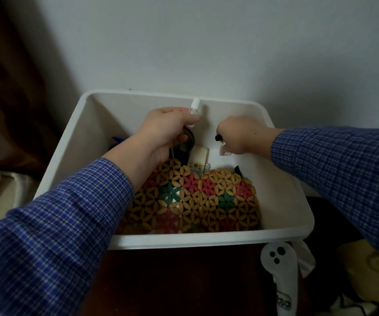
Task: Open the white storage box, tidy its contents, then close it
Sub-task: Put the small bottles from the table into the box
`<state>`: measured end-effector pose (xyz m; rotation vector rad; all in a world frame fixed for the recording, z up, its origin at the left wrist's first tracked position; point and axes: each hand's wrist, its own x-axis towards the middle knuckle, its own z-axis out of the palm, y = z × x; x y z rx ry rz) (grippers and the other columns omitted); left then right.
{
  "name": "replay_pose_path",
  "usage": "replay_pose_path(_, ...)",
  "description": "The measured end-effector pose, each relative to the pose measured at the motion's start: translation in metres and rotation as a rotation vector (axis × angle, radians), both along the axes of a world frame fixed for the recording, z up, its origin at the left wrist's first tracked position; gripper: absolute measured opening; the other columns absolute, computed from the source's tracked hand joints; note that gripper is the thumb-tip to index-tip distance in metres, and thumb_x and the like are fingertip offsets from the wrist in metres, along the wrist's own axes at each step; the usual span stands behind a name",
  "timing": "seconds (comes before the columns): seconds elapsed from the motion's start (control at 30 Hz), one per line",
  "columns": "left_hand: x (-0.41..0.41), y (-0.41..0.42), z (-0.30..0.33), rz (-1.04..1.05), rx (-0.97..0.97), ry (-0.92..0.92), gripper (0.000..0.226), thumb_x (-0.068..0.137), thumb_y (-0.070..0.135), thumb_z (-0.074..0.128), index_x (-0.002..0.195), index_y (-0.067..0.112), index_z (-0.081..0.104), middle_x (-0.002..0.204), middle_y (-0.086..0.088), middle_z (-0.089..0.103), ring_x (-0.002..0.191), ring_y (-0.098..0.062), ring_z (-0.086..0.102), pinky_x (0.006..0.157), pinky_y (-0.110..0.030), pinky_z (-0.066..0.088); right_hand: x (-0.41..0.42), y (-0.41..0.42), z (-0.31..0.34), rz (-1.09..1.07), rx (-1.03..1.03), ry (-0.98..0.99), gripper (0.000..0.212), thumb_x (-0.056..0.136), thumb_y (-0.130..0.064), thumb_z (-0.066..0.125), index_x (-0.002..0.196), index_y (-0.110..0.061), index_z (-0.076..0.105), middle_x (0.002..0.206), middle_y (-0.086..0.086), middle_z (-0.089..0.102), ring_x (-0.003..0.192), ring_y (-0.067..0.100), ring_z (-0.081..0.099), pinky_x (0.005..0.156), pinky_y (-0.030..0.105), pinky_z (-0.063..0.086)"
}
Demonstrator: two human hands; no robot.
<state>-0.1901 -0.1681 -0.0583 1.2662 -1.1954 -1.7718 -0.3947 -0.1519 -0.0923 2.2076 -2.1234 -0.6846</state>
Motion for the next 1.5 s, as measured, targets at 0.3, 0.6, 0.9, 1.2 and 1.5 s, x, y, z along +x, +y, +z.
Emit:
replay_pose_path(0.3,0.001,0.005,0.005,-0.141,0.032,0.088,0.011,0.085,0.000,0.073,0.089,0.008,0.066,0.080,-0.007,0.068,0.065,-0.013,0.061,0.063,-0.025,0.059,0.000,-0.003,-0.013,0.130,-0.050,0.162,0.035,0.086,-0.041,0.074,0.080,-0.014,0.051,0.067,0.000,0.046,0.064,0.024,0.055,0.058,0.031,0.052)
replay_pose_path(0.6,0.001,0.006,0.003,-0.157,0.023,0.081,0.014,0.084,0.000,0.075,0.093,0.007,0.067,0.080,-0.008,0.068,0.062,-0.013,0.063,0.062,-0.025,0.060,0.009,0.003,0.008,0.026,-0.068,0.173,0.036,0.086,-0.040,0.075,0.076,-0.012,0.055,0.073,0.003,0.056,0.065,0.022,0.059,0.059,0.030,0.051)
replay_pose_path(0.9,-0.001,0.013,0.004,-0.226,-0.149,-0.006,0.014,0.084,-0.004,0.074,0.096,0.001,0.070,0.081,-0.012,0.067,0.062,-0.016,0.064,0.062,-0.025,0.060,0.009,0.014,0.099,-0.417,-0.033,-1.139,0.020,0.088,-0.030,0.073,0.093,-0.011,0.073,0.069,0.004,0.071,0.043,0.014,0.039,0.041,0.023,0.029)
replay_pose_path(1.2,-0.002,0.017,0.002,-0.287,-0.192,-0.108,0.031,0.083,0.005,0.079,0.111,0.005,0.066,0.100,-0.014,0.070,0.081,-0.023,0.072,0.074,-0.031,0.063,0.014,0.015,0.106,-0.124,0.025,-0.765,0.011,0.086,-0.025,0.075,0.085,-0.014,0.074,0.072,0.000,0.075,0.043,0.009,0.055,0.042,0.017,0.043)
replay_pose_path(1.5,0.000,0.011,0.002,-0.331,-0.182,-0.176,0.003,0.092,0.010,0.068,0.090,0.008,0.066,0.075,-0.007,0.066,0.059,-0.015,0.064,0.060,-0.026,0.059,0.014,-0.003,0.024,-0.086,-0.078,-0.147,0.009,0.085,-0.025,0.067,0.088,-0.017,0.064,0.074,0.000,0.065,0.065,0.019,0.064,0.051,0.024,0.042)
